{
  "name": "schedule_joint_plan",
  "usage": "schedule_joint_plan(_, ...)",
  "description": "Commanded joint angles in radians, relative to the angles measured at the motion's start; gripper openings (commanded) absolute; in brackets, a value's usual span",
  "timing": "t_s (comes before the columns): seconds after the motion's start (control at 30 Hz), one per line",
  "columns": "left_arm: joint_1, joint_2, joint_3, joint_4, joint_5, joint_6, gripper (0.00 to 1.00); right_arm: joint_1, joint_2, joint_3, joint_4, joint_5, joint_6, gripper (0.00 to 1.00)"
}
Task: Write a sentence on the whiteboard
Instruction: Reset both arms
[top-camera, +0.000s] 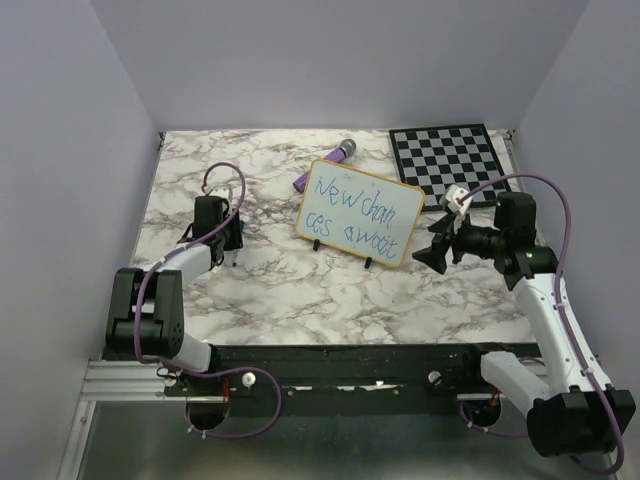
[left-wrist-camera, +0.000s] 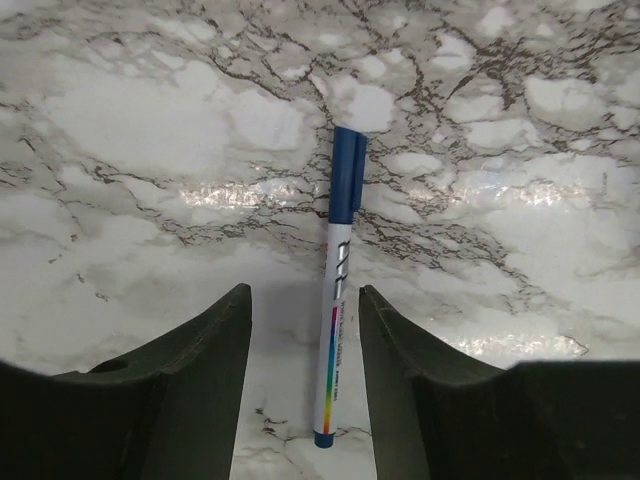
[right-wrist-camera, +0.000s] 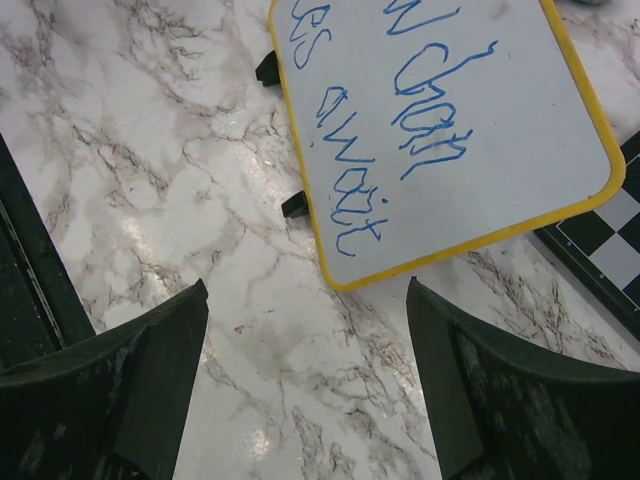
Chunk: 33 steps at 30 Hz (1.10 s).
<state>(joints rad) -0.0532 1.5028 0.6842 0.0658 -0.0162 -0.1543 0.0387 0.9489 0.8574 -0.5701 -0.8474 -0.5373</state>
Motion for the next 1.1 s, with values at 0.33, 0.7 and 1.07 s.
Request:
schedule_joint_plan(0.33,0.010,-0.480,0.044,-0.107,0.170,-0.177,0.89,-0.120,-0.041,-0.027,-0.030,-0.059,0.051,0.89)
schedule_joint_plan(0.7,-0.042,-0.872,-0.077,-0.207,0.242,-0.191,0.99,-0.152,-0.160,0.107,0.016,0.269,0.382,1.00)
schedule_joint_plan(1.07,-0.100,-0.957,-0.080,-0.264,0.179,-0.157,0.99,-0.154,-0.242,0.128,0.059,0.528,0.620,1.00)
